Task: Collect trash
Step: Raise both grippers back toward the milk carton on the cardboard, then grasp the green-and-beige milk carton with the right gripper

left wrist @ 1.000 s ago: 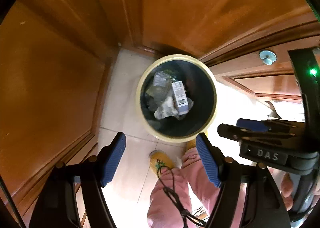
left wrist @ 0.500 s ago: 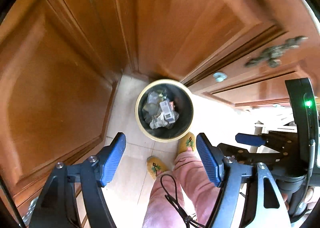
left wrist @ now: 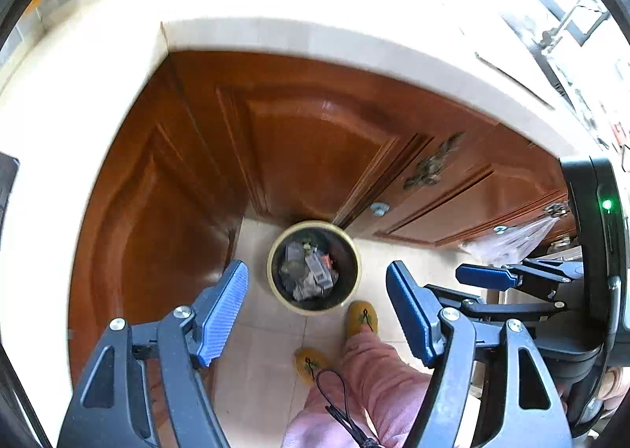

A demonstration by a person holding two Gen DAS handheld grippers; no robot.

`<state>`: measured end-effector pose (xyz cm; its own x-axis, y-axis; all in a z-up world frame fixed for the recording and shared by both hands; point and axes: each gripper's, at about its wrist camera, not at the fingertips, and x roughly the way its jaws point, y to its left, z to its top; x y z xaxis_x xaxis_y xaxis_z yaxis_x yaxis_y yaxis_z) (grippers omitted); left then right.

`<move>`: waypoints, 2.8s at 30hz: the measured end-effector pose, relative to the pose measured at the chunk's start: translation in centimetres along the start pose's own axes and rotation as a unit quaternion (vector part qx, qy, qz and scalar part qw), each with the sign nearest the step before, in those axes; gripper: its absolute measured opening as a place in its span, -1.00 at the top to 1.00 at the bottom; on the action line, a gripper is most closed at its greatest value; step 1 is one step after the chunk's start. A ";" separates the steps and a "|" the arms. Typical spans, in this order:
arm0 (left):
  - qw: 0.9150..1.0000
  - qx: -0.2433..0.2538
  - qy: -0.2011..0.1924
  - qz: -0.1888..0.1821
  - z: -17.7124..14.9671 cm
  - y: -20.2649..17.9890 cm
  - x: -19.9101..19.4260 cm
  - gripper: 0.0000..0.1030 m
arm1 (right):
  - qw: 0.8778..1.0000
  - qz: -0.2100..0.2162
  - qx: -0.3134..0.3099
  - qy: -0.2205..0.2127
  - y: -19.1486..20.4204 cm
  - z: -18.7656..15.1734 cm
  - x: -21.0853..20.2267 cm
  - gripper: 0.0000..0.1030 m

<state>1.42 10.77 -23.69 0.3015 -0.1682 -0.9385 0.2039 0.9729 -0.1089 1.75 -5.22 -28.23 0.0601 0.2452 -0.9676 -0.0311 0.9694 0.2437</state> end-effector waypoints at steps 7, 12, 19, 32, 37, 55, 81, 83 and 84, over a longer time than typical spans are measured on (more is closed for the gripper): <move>0.999 0.029 -0.042 -0.002 1.2 -1.4 -4.2 -0.39 | 0.998 -0.016 0.000 -0.067 0.8 -0.1 -5.0 0.07; 0.995 0.049 -0.082 -0.005 2.3 -2.0 -7.0 -0.39 | 0.992 -0.038 0.010 -0.117 0.8 0.2 -8.5 0.07; 0.986 0.066 -0.151 0.006 6.1 -3.6 -11.4 -0.39 | 0.982 -0.044 0.035 -0.182 -0.6 1.7 -13.9 0.07; 0.964 0.098 -0.244 0.049 18.4 -6.7 -21.5 -0.59 | 0.951 -0.048 0.036 -0.303 -0.3 9.3 -26.7 0.07; 0.965 0.100 -0.235 0.060 23.2 -7.3 -22.4 -0.59 | 0.947 -0.019 0.042 -0.316 -1.5 14.2 -30.4 0.04; 0.967 0.107 -0.177 0.148 45.8 -13.9 -10.3 -0.60 | 0.952 0.010 0.021 -0.304 -11.7 37.3 -30.5 -0.27; 0.994 0.004 -0.069 0.086 51.3 -11.2 8.9 -0.60 | 0.978 -0.068 0.036 -0.192 -22.2 47.6 -12.7 0.06; 0.994 0.005 -0.068 0.086 51.0 -11.2 8.9 -0.60 | 0.976 -0.078 0.029 -0.202 -22.1 47.3 -12.9 0.06; 0.994 0.005 -0.067 0.086 51.1 -11.1 8.9 -0.60 | 0.975 -0.081 0.023 -0.207 -21.8 47.2 -13.1 0.07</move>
<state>49.40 -9.66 -14.12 0.4548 -0.0191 -0.8904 0.1472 0.9876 0.0540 48.73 -28.84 -17.78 0.4575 0.0643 -0.8869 0.0565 0.9933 0.1012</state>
